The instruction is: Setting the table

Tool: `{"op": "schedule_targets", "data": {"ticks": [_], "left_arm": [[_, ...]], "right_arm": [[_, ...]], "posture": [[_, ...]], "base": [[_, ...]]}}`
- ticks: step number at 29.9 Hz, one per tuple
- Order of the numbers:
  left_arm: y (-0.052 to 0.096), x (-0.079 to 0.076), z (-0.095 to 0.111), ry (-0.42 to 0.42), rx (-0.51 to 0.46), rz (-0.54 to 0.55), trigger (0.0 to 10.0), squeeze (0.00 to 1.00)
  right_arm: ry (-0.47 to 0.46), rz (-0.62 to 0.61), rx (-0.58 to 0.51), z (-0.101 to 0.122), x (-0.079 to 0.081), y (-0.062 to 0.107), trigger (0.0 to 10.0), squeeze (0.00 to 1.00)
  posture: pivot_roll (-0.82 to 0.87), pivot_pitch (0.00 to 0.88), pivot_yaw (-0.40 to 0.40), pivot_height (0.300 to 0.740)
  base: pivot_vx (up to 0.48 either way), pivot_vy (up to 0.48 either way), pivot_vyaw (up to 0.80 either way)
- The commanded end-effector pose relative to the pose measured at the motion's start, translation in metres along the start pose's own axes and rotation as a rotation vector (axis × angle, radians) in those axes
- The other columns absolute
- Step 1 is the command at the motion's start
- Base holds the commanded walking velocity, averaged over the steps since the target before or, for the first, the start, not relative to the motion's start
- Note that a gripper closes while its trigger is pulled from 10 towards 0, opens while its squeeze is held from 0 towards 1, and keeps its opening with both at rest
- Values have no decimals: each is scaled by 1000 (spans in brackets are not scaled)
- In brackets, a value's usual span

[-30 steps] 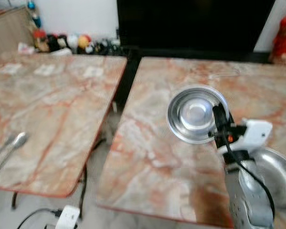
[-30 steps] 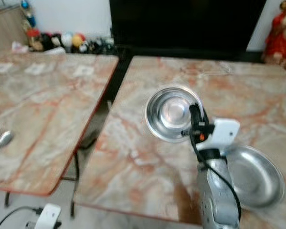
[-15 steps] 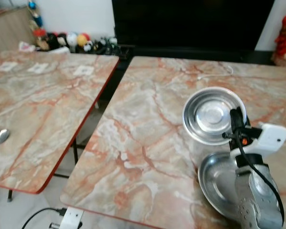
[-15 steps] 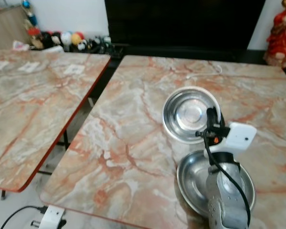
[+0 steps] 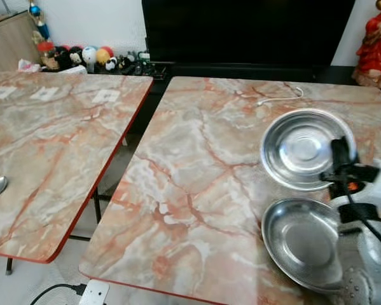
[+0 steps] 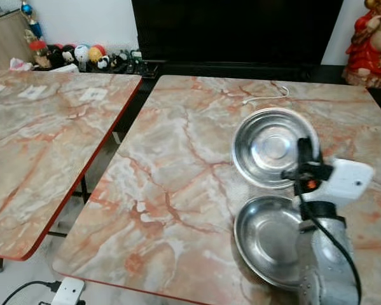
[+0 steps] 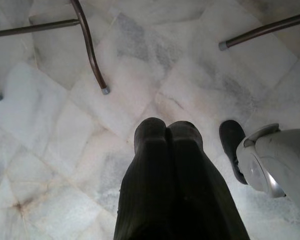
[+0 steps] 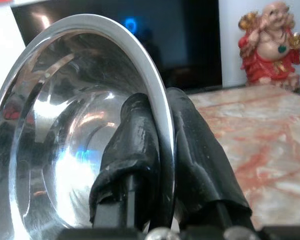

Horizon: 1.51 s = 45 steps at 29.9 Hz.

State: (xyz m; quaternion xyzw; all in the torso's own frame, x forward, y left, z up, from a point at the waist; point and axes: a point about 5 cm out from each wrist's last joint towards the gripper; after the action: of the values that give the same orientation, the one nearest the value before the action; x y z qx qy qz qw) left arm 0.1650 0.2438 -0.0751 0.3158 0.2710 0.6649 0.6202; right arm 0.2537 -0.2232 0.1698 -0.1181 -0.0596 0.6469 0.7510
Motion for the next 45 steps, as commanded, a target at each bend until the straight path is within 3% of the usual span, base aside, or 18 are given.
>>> {"op": "schedule_targets", "data": {"ticks": [1, 9, 19, 25, 32, 36, 37, 38, 45], "left_arm": [[0, 2, -1, 15, 15, 10, 10000, 0], [0, 8, -1, 28, 28, 32, 10000, 0], [2, 10, -6, 13, 45, 34, 10000, 0], [2, 9, -7, 9, 46, 34, 10000, 0], [2, 8, -6, 7, 46, 32, 10000, 0], [2, 8, -6, 7, 47, 31, 10000, 0], [2, 8, -6, 7, 47, 31, 10000, 0], [2, 7, -6, 8, 45, 28, 10000, 0], [2, 9, -5, 0, 47, 28, 10000, 0]], "right_arm": [[-19, 11, 26, -5, 5, 3, 10000, 0], [-44, 35, 52, -7, 13, 0, 10000, 0], [-36, 35, 52, -6, 13, -1, 10000, 0], [-16, -46, 87, -5, -2, -1, 10000, 0], [-144, -74, 127, 0, -8, 17, 10000, 0], [-294, -160, 92, 8, -16, 25, 10000, 0], [-294, -160, 92, 8, -16, 25, 10000, 0], [-374, -171, 132, 5, -15, 36, 10000, 0], [-376, -183, 255, -4, -12, 52, 10000, 0]], "posture": [[-22, 10, 29, 740], [-19, 8, 29, 740], [-12, 11, 27, 740], [-15, 11, 28, 740], [-30, 13, 24, 740], [-30, 11, 22, 740], [-30, 11, 22, 740], [-30, 11, 22, 740], [-43, 12, 26, 740]], "base": [[0, 0, 0], [0, 395, -669], [0, 0, -188], [0, 0, 0], [0, 0, 0], [0, 0, 0], [0, 0, 0], [0, 0, 0], [0, 0, 0]]}}
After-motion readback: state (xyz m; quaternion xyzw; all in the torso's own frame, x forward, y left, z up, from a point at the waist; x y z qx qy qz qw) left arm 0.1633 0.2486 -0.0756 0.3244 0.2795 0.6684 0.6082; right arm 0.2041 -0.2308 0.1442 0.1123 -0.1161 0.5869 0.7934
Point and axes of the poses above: a point about 5 cm out from each wrist's last joint towards the gripper, its own y axis pointing back from the gripper into the wrist, its own z axis along the axis of the wrist's last joint, x = y × z, and after that the axes turned 14 degrees about y, right-handed
